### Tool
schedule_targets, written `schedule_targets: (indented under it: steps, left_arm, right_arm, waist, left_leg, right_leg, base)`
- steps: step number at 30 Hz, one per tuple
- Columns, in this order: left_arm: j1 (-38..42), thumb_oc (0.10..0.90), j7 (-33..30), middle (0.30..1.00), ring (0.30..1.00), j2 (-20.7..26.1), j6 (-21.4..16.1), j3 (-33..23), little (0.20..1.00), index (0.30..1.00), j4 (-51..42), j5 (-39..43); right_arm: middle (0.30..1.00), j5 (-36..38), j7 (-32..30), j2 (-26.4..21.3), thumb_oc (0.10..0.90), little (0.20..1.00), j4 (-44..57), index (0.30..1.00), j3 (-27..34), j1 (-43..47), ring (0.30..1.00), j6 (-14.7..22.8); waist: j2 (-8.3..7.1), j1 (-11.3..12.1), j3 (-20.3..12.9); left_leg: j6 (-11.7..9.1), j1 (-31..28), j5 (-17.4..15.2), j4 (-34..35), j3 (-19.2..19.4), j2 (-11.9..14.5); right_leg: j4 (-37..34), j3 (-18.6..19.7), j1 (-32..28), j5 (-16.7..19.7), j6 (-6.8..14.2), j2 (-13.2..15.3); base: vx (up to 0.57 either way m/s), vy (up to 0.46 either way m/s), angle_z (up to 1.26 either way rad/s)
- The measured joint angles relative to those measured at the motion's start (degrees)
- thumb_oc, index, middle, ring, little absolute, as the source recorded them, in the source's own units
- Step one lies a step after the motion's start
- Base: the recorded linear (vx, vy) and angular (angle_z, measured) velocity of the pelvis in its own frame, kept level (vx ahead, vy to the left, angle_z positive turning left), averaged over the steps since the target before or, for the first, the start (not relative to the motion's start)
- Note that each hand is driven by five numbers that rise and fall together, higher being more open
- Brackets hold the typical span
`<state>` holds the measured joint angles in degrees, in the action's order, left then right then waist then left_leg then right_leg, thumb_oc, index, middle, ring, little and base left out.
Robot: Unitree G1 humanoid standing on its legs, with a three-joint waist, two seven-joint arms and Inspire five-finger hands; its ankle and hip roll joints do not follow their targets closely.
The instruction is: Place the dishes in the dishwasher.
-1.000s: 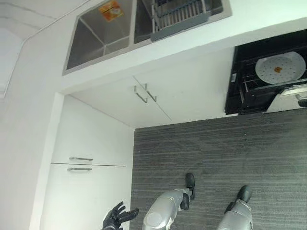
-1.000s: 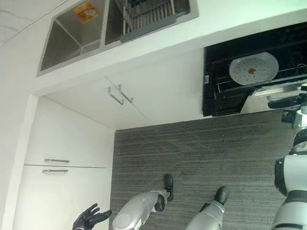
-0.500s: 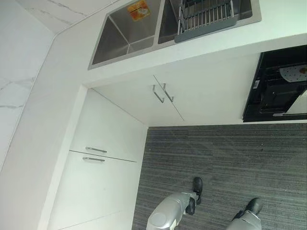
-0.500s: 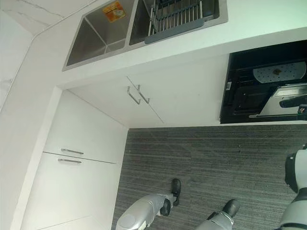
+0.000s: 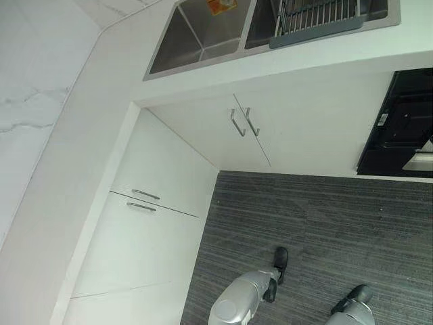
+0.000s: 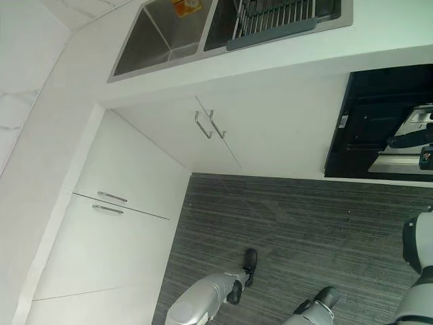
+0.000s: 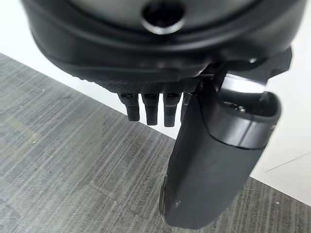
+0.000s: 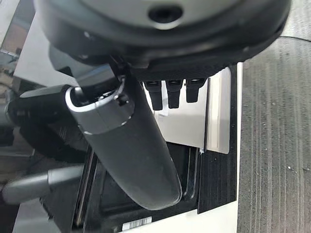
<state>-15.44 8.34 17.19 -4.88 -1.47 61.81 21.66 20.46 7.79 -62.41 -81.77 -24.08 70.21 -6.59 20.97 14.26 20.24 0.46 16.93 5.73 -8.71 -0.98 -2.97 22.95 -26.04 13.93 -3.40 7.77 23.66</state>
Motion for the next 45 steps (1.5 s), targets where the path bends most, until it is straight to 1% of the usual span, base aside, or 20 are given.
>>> schedule_targets:
  steps: [3, 8, 9, 11, 12, 13, 17, 20, 22, 25, 28, 30, 31, 33, 35, 37, 40, 41, 43, 45]
  left_arm:
    - [0.01, 0.800, 1.36, 0.900, 0.900, 1.75, 0.27, -1.88, 0.900, 0.900, 0.13, -0.05]
    - [0.05, 0.800, 2.53, 0.900, 0.900, 4.46, 0.69, -3.59, 0.900, 0.900, 0.81, -0.10]
    - [0.10, 0.800, 2.81, 0.900, 0.900, 4.46, 0.64, -3.50, 0.900, 0.900, 0.82, -0.09]
    - [0.87, 0.800, 3.50, 0.900, 0.900, 4.40, 0.70, -2.73, 0.900, 0.900, 0.94, -0.10]
    - [1.08, 0.800, 3.54, 0.900, 0.900, 4.41, 0.65, -2.73, 0.900, 0.900, 0.70, -0.07]
    - [2.59, 0.800, 3.51, 0.900, 0.900, 4.44, 0.67, -2.27, 0.900, 0.900, 0.28, 0.01]
    - [6.51, 0.800, 3.33, 0.900, 0.900, 4.57, 1.26, 1.07, 0.900, 0.900, -5.26, 0.71]
    - [9.52, 0.800, 2.84, 0.900, 0.900, 4.81, 2.94, 1.37, 0.900, 0.900, -9.35, 2.93]
    - [10.76, 0.800, 2.21, 0.900, 0.900, 4.91, 3.57, 1.38, 0.900, 0.900, -11.00, 3.33]
    - [12.55, 0.800, 1.60, 0.900, 0.900, 5.01, 4.45, 1.33, 0.900, 0.900, -11.44, 5.46]
    - [13.55, 0.800, 0.99, 0.900, 0.900, 4.98, 5.00, 0.89, 0.900, 0.900, -12.90, 10.00]
    - [12.09, 0.800, 1.17, 0.900, 0.900, 4.03, 3.34, 0.91, 0.900, 0.900, -15.72, 12.01]
    - [7.08, 0.800, 3.51, 0.900, 0.900, 1.35, -1.82, 1.02, 0.900, 0.900, -19.93, 13.71]
    - [3.88, 0.800, 6.67, 0.900, 0.900, -0.92, -4.65, 1.62, 0.900, 0.900, -19.83, 14.01]
    - [3.10, 0.800, 10.22, 0.900, 0.900, -1.12, -4.92, 3.89, 0.900, 0.900, -18.29, 14.02]
    - [4.07, 0.800, 11.09, 0.900, 0.900, -0.46, -4.44, 4.29, 0.900, 0.900, -19.13, 14.22]
    - [7.64, 0.800, 13.76, 0.900, 0.900, 2.15, -4.09, 4.41, 0.900, 0.900, -19.55, 16.45]
    - [8.66, 0.800, 14.48, 0.900, 0.900, 3.32, -3.90, 4.40, 0.900, 0.900, -19.66, 16.40]
    - [8.92, 0.800, 14.99, 0.900, 0.900, 5.31, -3.83, 4.51, 0.900, 0.900, -19.88, 16.39]
    - [10.04, 0.800, 16.02, 0.900, 0.900, 6.60, -3.82, 3.90, 0.900, 0.900, -19.59, 16.44]
  right_arm:
    - [0.900, 0.05, 1.47, -0.01, 0.800, 0.900, 0.00, 0.900, -1.05, -0.01, 0.900, 3.32]
    - [0.900, 1.06, 3.16, -0.49, 0.800, 0.900, -0.07, 0.900, -1.86, -0.30, 0.900, 4.48]
    - [0.900, 1.60, 3.09, -0.31, 0.800, 0.900, -0.08, 0.900, -1.86, -0.51, 0.900, 5.87]
    - [0.900, 3.58, 2.29, 0.90, 0.800, 0.900, -0.01, 0.900, -1.45, -1.67, 0.900, 9.47]
    - [0.900, 4.94, 1.80, 2.26, 0.800, 0.900, 0.04, 0.900, -1.18, -3.24, 0.900, 10.73]
    - [0.900, 6.89, 0.43, 6.17, 0.800, 0.900, 0.69, 0.900, 3.27, -7.18, 0.900, 11.66]
    - [0.900, 7.81, -0.18, 9.24, 0.800, 0.900, 8.68, 0.900, 9.63, -15.09, 0.900, 11.74]
    - [0.900, 9.56, -0.84, 11.80, 0.800, 0.900, 19.86, 0.900, 10.90, -21.18, 0.900, 12.25]
    - [0.900, 10.67, -0.80, 14.76, 0.800, 0.900, 25.87, 0.900, 12.16, -25.25, 0.900, 12.15]
    - [0.900, 13.58, -0.93, 20.07, 0.800, 0.900, 34.96, 0.900, 13.85, -30.16, 0.900, 12.31]
    - [0.900, 14.05, -1.19, 24.76, 0.800, 0.900, 42.84, 0.900, 17.03, -37.97, 0.900, 12.59]
    - [0.900, 13.89, -2.27, 26.75, 0.800, 0.900, 46.83, 0.900, 18.42, -43.81, 0.900, 12.53]
    - [0.900, 13.90, -3.57, 30.34, 0.800, 0.900, 49.35, 0.900, 22.53, -51.85, 0.900, 13.13]
    - [0.900, 13.90, -4.97, 33.89, 0.800, 0.900, 47.55, 0.900, 23.73, -56.21, 0.900, 13.23]
    - [0.900, 13.94, -5.29, 36.91, 0.800, 0.900, 43.33, 0.900, 22.84, -58.04, 0.900, 12.72]
    - [0.900, 14.08, -4.66, 38.75, 0.800, 0.900, 42.88, 0.900, 22.85, -59.04, 0.900, 12.95]
    - [0.900, 14.05, -1.84, 42.29, 0.800, 0.900, 42.81, 0.900, 22.36, -61.20, 0.900, 13.40]
    - [0.900, 14.05, -0.82, 43.44, 0.800, 0.900, 42.79, 0.900, 21.89, -62.64, 0.900, 14.07]
    - [0.900, 14.07, 0.89, 45.35, 0.800, 0.900, 42.70, 0.900, 20.53, -65.08, 0.900, 14.67]
    - [0.900, 14.04, 3.83, 46.99, 0.800, 0.900, 38.65, 0.900, 20.27, -66.27, 0.900, 15.05]
  waist:
    - [-0.39, -0.02, 0.27]
    - [-1.88, -0.06, -0.92]
    - [-1.90, -0.12, -1.19]
    - [-2.88, -0.27, -1.53]
    - [-3.83, -0.34, -2.19]
    - [-6.03, -0.39, -3.47]
    - [-10.05, -0.42, -3.71]
    - [-12.70, -1.68, -3.48]
    - [-14.10, -2.41, -3.45]
    - [-15.72, -4.64, -3.47]
    - [-17.34, -5.28, -3.45]
    - [-18.12, -5.54, -3.17]
    - [-19.09, -5.17, -3.02]
    - [-19.77, -4.69, -2.88]
    - [-20.17, -4.74, -2.68]
    - [-20.48, -4.91, -2.62]
    - [-22.51, -5.10, -3.58]
    - [-23.41, -5.98, -4.23]
    - [-25.26, -6.70, -6.29]
    - [-26.65, -7.88, -8.48]
  left_leg:
    - [-0.08, -0.07, 0.20, 0.00, -0.54, 0.02]
    - [-0.28, 0.02, 0.24, 0.03, -1.07, 0.01]
    - [-0.36, -0.01, 0.19, 0.03, -1.00, 0.01]
    - [-0.41, 0.06, 0.16, -0.07, -0.93, 0.10]
    - [-0.38, 0.12, 0.00, 0.04, -0.92, 0.17]
    - [-0.14, 0.01, -0.47, -0.05, -0.73, 0.62]
    - [-0.38, -0.03, -0.59, -0.44, -0.81, 1.31]
    - [-0.89, 0.26, -1.41, -2.32, -0.32, 2.03]
    - [-0.66, 0.07, -2.43, -3.21, 0.55, 2.84]
    - [-0.81, 0.28, -3.38, -4.45, 1.20, 3.70]
    - [-0.71, 0.00, -4.45, -5.51, 2.34, 4.41]
    - [-0.69, -0.01, -5.11, -6.04, 2.96, 4.64]
    - [-0.58, -0.23, -5.85, -6.57, 3.11, 4.73]
    - [-1.03, -0.11, -6.80, -7.89, 3.32, 5.13]
    - [-0.49, -0.27, -8.36, -9.51, 3.59, 5.29]
    - [-0.07, -1.20, -9.15, -10.33, 3.84, 5.18]
    - [0.34, -3.60, -11.17, -11.87, 5.32, 4.77]
    - [0.78, -3.63, -12.09, -13.17, 5.60, 4.61]
    - [1.54, -4.31, -13.48, -13.51, 6.79, 4.48]
    - [2.50, -4.48, -14.02, -14.04, 8.11, 4.56]
  right_leg:
    - [0.17, -0.56, -0.46, -0.03, -0.06, -0.03]
    - [-0.28, -1.17, -0.86, 0.12, -0.23, -0.15]
    - [-0.44, -1.10, -0.88, 0.11, -0.29, -0.18]
    - [-0.94, -0.98, -0.94, 0.15, -0.17, -0.42]
    - [-1.23, -0.95, -0.91, 0.10, -0.16, -0.52]
    - [-1.66, -0.57, -1.00, 0.07, -0.21, -1.14]
    - [-1.87, -0.10, -1.15, -0.01, -0.49, -2.08]
    - [-1.97, 0.36, -1.43, 0.48, -1.48, -2.84]
    - [-2.47, 1.40, -1.66, 0.44, -1.50, -3.56]
    - [-3.34, 2.49, -1.72, 0.47, -1.46, -4.57]
    - [-3.81, 4.81, -1.74, 0.47, -1.49, -5.75]
    - [-3.98, 5.35, -1.89, 0.87, -1.78, -6.13]
    - [-4.58, 5.35, -2.53, 0.93, -1.94, -6.48]
    - [-5.13, 5.41, -2.98, 0.88, -1.95, -6.69]
    - [-5.59, 5.69, -3.68, 0.73, -1.83, -6.66]
    - [-5.96, 5.88, -4.89, 0.84, -1.55, -6.53]
    - [-6.77, 7.03, -6.93, 0.72, -1.46, -5.99]
    - [-7.22, 7.38, -7.39, 0.80, -1.56, -5.92]
    - [-8.23, 8.53, -8.42, 1.45, -0.99, -5.62]
    - [-8.87, 9.98, -8.43, 2.63, -1.61, -5.54]
  base:
    - [0.00, -0.014, 0.10]
    - [-0.01, 0.019, 0.04]
    - [-0.03, 0.046, -0.03]
    - [-0.04, 0.050, -0.03]
    - [-0.05, 0.039, -0.07]
    - [-0.06, 0.012, -0.07]
    - [-0.10, -0.023, -0.02]
    - [-0.05, -0.018, -0.09]
    - [-0.03, -0.012, -0.26]
    - [0.00, 0.012, -0.21]
    - [-0.04, 0.016, -0.21]
    - [-0.06, -0.016, -0.16]
    - [-0.03, 0.023, -0.08]
    - [0.02, 0.069, -0.07]
    - [0.08, 0.165, -0.08]
    - [0.07, 0.138, -0.07]
    - [0.04, 0.112, -0.18]
    - [0.03, 0.052, -0.25]
    - [0.00, 0.000, -0.25]
    - [-0.04, -0.087, -0.29]
